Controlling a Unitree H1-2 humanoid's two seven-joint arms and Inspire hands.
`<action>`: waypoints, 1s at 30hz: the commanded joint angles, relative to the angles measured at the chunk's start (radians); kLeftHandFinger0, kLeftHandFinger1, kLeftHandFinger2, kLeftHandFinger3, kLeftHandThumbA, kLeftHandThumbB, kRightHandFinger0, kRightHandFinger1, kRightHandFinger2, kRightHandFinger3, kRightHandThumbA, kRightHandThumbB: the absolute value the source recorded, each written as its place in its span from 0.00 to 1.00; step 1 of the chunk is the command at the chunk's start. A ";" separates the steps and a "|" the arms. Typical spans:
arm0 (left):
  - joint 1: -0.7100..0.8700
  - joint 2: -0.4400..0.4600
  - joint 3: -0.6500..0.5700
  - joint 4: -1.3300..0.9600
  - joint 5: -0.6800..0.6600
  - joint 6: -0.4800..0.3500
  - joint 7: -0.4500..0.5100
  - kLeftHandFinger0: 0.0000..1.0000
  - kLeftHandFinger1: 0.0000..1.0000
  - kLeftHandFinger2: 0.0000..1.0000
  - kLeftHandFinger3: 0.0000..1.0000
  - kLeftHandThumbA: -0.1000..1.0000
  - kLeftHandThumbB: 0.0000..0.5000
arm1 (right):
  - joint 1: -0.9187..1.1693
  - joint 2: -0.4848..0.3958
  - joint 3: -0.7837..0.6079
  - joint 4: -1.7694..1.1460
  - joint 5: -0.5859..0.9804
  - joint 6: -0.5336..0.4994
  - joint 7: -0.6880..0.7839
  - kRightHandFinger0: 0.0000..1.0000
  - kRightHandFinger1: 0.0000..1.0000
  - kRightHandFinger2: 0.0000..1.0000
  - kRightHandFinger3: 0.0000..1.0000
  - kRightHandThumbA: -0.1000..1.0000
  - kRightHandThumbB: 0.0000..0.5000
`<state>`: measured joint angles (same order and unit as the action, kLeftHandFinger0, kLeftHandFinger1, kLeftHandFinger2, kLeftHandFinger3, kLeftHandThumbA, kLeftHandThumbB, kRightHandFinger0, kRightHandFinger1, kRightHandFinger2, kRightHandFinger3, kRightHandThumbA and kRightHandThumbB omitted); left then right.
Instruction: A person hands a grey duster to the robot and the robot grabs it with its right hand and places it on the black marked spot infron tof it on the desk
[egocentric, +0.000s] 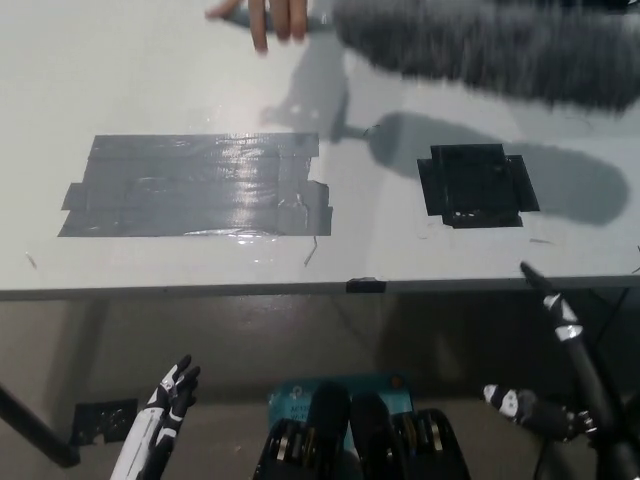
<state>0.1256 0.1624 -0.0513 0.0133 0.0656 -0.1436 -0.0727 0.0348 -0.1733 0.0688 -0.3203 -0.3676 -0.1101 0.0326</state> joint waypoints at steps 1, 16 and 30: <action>-0.005 0.020 -0.006 -0.026 0.019 -0.030 -0.014 1.00 1.00 1.00 1.00 0.96 0.28 | -0.151 -0.011 -0.073 -0.279 -0.405 0.109 -0.001 1.00 1.00 1.00 1.00 1.00 0.93; -0.025 0.024 -0.005 -0.023 0.012 -0.023 -0.021 1.00 1.00 1.00 1.00 0.97 0.32 | -0.508 0.002 0.024 -0.119 -0.680 0.261 0.118 1.00 1.00 1.00 1.00 0.95 0.94; -0.045 0.025 -0.002 -0.037 0.011 -0.005 -0.019 1.00 1.00 1.00 1.00 0.96 0.31 | -0.744 0.007 0.144 0.495 -0.655 0.330 -0.015 1.00 1.00 1.00 1.00 1.00 1.00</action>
<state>0.0975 0.1689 -0.0512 0.0123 0.0689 -0.1424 -0.0737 -0.6093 -0.1727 0.1853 0.0450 -0.9567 0.1566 0.0832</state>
